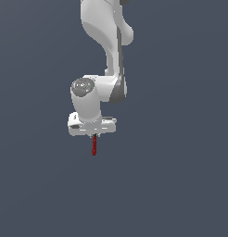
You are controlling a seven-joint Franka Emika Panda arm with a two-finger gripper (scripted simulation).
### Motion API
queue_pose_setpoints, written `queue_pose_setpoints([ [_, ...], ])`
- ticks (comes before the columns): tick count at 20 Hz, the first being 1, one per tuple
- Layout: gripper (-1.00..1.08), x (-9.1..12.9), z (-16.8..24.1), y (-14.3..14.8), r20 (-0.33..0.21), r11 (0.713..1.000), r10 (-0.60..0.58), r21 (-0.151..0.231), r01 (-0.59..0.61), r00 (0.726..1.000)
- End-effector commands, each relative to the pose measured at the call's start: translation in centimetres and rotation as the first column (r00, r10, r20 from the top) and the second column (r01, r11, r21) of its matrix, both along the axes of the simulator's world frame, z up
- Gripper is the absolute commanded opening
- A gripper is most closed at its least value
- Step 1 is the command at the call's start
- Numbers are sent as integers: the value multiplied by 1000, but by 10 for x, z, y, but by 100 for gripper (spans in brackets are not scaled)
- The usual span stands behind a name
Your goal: Pick up the object and move it to a goal position.
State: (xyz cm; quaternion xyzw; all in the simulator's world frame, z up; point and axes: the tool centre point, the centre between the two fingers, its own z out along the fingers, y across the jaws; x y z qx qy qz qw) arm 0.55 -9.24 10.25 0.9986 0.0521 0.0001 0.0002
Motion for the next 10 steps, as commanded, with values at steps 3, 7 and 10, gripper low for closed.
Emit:
queue_pose_setpoints([
  [3,-100,-19,41,-29,1,1000,0,0,0,1000],
  [7,-100,-33,73,-53,1,1000,0,1,0,1000],
  [10,-100,-41,93,-68,1,1000,1,2,-1,1000],
])
